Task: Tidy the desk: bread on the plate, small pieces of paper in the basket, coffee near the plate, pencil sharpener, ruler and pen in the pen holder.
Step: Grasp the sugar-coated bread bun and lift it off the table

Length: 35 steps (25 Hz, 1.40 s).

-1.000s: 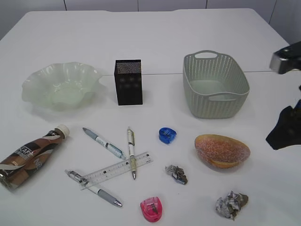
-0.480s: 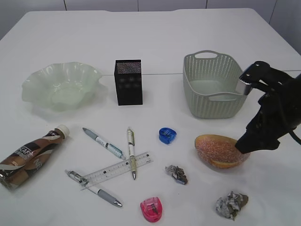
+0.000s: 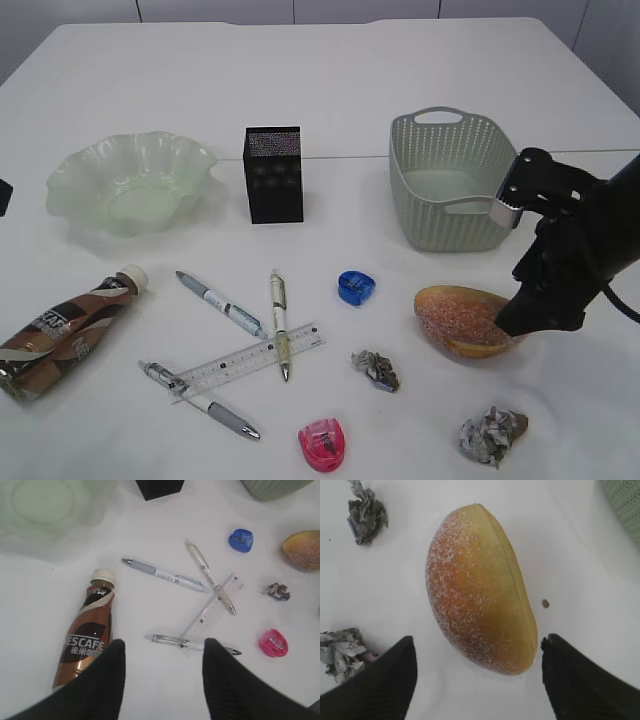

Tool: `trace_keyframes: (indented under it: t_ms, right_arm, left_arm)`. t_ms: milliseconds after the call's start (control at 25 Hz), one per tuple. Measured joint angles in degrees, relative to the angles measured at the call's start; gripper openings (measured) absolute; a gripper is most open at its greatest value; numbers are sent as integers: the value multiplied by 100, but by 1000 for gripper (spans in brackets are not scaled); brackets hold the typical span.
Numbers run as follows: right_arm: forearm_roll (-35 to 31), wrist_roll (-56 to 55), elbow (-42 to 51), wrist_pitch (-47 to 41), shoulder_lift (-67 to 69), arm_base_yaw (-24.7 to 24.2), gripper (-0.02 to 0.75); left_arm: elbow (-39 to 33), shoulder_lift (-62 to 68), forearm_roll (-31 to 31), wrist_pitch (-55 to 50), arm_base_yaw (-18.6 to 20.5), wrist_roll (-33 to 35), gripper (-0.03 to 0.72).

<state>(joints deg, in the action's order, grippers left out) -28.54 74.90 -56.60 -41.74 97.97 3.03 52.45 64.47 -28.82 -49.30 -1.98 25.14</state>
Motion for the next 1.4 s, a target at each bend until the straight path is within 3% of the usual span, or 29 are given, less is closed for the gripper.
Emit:
trace_keyframes:
  t_ms: [1000,1400]
  right_arm:
    - [56,340,-44,487,847,0,583]
    - [38,407,-44,529,883,0,419]
  left_arm:
    - [0,16,-4,254,0,265,370]
    - [0,16,-4,254,0,274,370]
